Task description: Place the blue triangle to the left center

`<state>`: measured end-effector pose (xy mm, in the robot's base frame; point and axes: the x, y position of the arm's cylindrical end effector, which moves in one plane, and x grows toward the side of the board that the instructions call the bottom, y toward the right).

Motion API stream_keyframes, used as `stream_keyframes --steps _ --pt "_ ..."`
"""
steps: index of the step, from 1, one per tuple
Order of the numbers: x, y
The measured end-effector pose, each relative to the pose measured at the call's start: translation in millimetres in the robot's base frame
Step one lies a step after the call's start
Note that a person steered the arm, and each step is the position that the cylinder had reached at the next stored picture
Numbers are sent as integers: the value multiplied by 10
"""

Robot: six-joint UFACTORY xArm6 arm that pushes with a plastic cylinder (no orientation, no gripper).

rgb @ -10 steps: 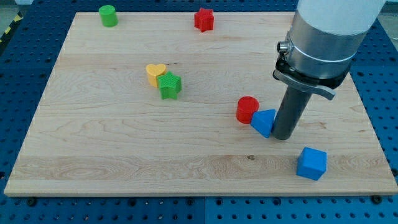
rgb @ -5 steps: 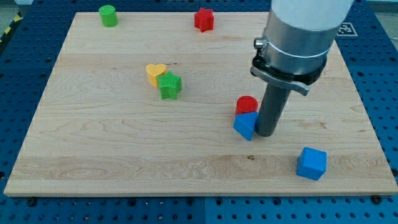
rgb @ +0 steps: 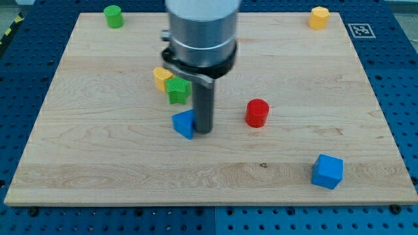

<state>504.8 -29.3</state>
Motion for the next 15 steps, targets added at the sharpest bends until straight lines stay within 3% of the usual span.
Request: stream_keyframes --steps 3,7,8,11,15 --pt "266 -866" --pt "-416 -1217" --pt "-623 -1253" --pt "-579 -886" --pt "-1082 -814"
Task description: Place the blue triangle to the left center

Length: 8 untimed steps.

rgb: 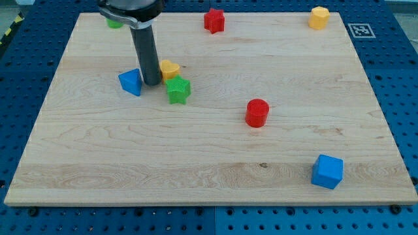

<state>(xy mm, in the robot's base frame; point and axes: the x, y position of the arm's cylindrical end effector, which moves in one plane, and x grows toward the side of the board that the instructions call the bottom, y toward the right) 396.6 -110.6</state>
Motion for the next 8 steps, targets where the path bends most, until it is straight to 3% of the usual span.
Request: stream_keyframes --steps 3,8 --pt "68 -53" --pt "77 -730"
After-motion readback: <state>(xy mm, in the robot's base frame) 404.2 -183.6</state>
